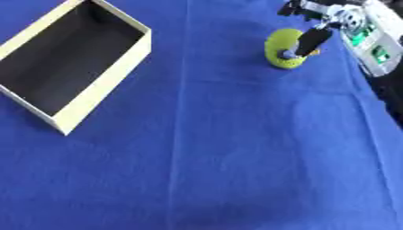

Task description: Pick up objects on the table and place them in the box.

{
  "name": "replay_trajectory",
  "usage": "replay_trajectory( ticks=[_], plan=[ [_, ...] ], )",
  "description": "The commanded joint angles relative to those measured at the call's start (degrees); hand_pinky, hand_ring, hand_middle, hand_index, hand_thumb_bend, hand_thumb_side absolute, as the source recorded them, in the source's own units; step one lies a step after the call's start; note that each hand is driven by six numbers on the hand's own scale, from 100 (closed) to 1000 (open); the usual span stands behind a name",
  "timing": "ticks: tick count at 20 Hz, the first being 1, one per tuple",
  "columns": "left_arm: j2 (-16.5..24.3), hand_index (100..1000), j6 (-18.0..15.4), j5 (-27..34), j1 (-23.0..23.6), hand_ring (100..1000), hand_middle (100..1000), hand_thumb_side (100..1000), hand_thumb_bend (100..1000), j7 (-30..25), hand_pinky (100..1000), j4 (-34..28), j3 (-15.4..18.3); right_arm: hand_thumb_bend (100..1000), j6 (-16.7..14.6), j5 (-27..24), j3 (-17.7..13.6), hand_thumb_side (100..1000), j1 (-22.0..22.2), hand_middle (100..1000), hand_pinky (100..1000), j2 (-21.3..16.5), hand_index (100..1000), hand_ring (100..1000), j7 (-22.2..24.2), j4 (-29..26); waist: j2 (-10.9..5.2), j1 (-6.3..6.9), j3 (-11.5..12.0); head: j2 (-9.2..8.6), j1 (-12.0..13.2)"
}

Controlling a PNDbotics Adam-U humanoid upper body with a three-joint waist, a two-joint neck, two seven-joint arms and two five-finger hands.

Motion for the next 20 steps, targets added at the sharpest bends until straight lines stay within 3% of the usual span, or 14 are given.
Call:
replay_trajectory(
  ticks=[1, 8, 11, 14, 15, 16, 19, 20],
  plan=[
    [1.8, 566, -0.3, -0.2, -0.5, 511, 593, 262, 242, 0.1, 752, -0.8, 0.3, 488, -0.2, 1.3, -1.1, 133, -0.7, 878, 881, -1.6, 916, 952, 0.3, 1.0, -1.02, 0.37, 0.0, -0.53, -0.2],
    [1.9, 567, -0.4, -0.2, -0.6, 512, 593, 258, 245, 0.2, 752, -0.8, 0.3, 481, -0.5, 4.1, -0.9, 177, -0.3, 849, 869, -1.5, 918, 939, 2.0, 2.9, -1.01, 0.40, 0.2, -0.65, -0.3],
    [1.8, 567, -0.4, -0.2, -0.6, 512, 593, 259, 244, 0.2, 752, -0.8, 0.3, 454, -0.7, 5.4, -0.8, 224, -0.2, 754, 839, -1.4, 876, 898, 2.8, 3.6, -1.11, 0.36, 0.2, -0.60, -0.3],
    [1.8, 567, -0.4, -0.2, -0.5, 511, 593, 260, 244, 0.2, 752, -0.8, 0.4, 422, -1.2, 5.3, -0.9, 194, 0.0, 659, 804, -1.2, 798, 836, 3.0, 3.5, -1.27, 0.32, 0.1, -0.49, -0.1],
    [1.8, 566, -0.3, -0.2, -0.5, 512, 593, 261, 243, 0.2, 752, -0.8, 0.4, 312, -1.5, 4.7, -0.9, 123, 0.1, 571, 749, -1.1, 718, 754, 3.1, 3.4, -1.35, 0.32, 0.1, -0.43, -0.1],
    [1.7, 566, -0.3, -0.2, -0.4, 512, 593, 260, 243, 0.2, 752, -0.8, 0.4, 297, -1.7, 3.6, -1.0, 111, 0.3, 562, 740, -1.1, 707, 741, 3.4, 3.2, -1.43, 0.30, 0.0, -0.35, 0.0],
    [1.7, 566, -0.3, -0.2, -0.4, 512, 593, 261, 244, 0.1, 752, -0.8, 0.4, 172, -1.6, 0.3, -0.8, 245, 1.0, 520, 695, -1.3, 663, 679, 3.7, 2.5, -1.64, 0.28, -0.1, -0.18, 0.1],
    [1.7, 566, -0.3, -0.2, -0.4, 512, 593, 261, 244, 0.1, 752, -0.8, 0.4, 172, -1.4, -0.8, -0.7, 245, 1.3, 520, 695, -1.4, 663, 679, 3.5, 2.2, -1.71, 0.27, -0.1, -0.13, 0.1]
  ],
)
